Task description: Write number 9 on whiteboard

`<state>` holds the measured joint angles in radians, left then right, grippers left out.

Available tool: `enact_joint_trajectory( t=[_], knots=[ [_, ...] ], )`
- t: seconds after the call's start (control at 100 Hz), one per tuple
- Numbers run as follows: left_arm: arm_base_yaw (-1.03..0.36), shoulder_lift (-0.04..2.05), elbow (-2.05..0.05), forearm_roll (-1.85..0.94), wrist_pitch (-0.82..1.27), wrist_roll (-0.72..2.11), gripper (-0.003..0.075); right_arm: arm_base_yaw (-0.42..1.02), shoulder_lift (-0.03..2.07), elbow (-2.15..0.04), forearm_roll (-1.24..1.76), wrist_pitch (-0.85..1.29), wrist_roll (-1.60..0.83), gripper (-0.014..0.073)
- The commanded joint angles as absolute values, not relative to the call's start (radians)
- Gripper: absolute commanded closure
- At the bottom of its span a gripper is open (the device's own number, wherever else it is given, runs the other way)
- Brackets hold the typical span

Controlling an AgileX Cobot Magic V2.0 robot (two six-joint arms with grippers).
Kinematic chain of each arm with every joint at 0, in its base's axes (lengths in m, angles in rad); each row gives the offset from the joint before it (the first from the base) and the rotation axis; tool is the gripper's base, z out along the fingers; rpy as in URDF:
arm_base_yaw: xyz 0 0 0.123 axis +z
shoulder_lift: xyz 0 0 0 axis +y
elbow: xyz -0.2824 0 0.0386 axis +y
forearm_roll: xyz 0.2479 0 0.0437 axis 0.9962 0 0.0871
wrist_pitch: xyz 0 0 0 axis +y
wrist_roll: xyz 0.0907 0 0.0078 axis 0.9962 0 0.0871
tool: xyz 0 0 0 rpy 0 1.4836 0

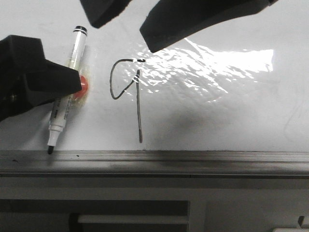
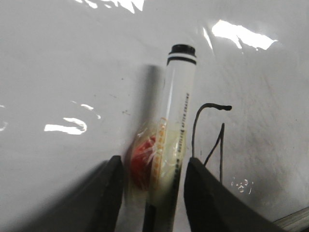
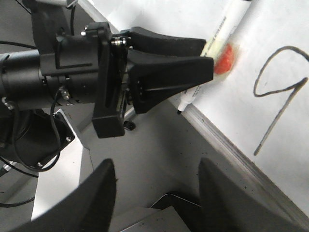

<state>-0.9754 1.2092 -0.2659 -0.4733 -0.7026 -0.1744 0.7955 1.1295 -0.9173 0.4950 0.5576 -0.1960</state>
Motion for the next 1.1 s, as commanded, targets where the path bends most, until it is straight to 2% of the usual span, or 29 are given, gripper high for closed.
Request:
enact_joint_trajectory(
  t=[0.0,0.16,0.25,0.34,0.58,0.88,1.09],
  knots=[
    [-0.979,1.166,-0.289,-0.461,-0.776,-0.18,0.0424,0.797,1.113,-0.95,0.516,0.512,-0.207,0.0361],
    [-0.979,1.064,-0.283,-0.419,-0.77,-0.143,0.0426,0.797,1.073,-0.91,0.483,0.444,-0.207,0.0666],
    [-0.979,0.985,-0.274,-0.415,-0.768,-0.074,0.0429,0.797,1.024,-0.868,0.456,0.397,-0.207,0.0656],
    [-0.979,0.898,-0.258,-0.415,-0.766,0.0,0.0472,0.797,0.952,-0.802,0.419,0.33,-0.209,0.0656],
    [-0.979,0.645,-0.198,-0.415,-0.648,0.074,0.0741,0.797,0.673,-0.554,0.302,0.136,-0.261,0.0656],
    [-0.979,0.4,-0.083,-0.415,-0.55,0.175,0.0741,0.797,0.274,-0.295,0.3,0.042,-0.263,0.0656],
    [-0.979,0.307,-0.07,-0.415,-0.339,0.175,0.0741,0.797,0.116,-0.212,0.3,0.056,-0.263,0.0656]
  ],
)
